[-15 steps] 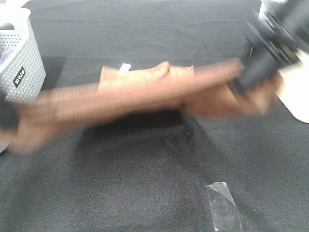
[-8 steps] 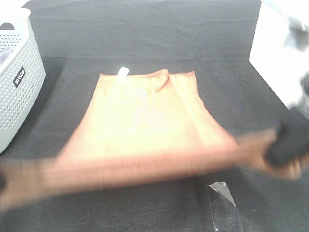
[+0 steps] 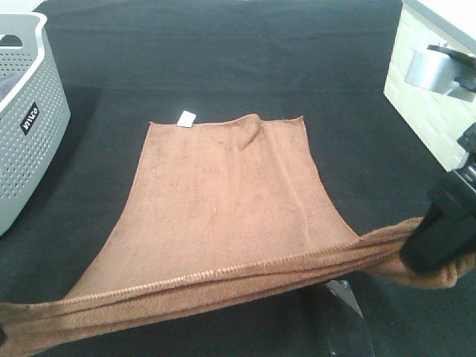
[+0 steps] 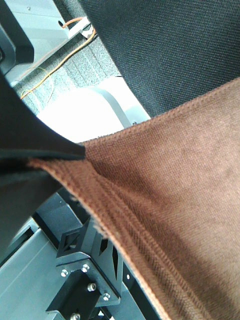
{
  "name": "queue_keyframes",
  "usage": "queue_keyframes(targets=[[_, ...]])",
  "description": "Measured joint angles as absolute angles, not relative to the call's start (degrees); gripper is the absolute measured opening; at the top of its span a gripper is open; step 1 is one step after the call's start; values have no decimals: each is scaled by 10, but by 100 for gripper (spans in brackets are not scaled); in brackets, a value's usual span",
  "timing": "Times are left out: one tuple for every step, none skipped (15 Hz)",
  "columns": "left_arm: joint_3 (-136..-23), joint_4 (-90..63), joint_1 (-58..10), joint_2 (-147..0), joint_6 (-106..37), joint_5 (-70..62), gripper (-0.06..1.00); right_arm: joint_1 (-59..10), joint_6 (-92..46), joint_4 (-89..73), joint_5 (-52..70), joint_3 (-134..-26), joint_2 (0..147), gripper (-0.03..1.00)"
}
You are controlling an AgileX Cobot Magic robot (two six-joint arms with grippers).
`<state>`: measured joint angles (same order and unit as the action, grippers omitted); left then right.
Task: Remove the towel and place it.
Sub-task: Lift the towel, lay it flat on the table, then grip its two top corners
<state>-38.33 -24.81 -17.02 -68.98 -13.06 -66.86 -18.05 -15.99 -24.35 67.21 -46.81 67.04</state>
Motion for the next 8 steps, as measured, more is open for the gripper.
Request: queue_keyframes(targets=[[-375,-249,-170,-690,-127,-669,0,-180,-160,-252,673,-458,670,0],[-362,-252,-170,-689,-123,-669,0,-180,-162,-258,674,-444,670,0],[-348,-256,-170,-688,-122,-669,0,-180,-164,-268,677,-424,670,0],[-337,-260,-170,-685,-122,-669,0,-180,-170,-278,683,-405,670,0],[-332,-261,-170,-679,-120,-673,0,-180,-174,-287,685,-387,670,0],[-327,-264,-170,-670,-119,-674,0,-179,-176,-298,686,-368,669,0],[-318,-272,-168,-662,-116,-674,0,-176,-183,-308,686,-351,667,0],[-301,-284,-168,-650,-116,-676,0,-175,-190,-314,685,-331,663,0]])
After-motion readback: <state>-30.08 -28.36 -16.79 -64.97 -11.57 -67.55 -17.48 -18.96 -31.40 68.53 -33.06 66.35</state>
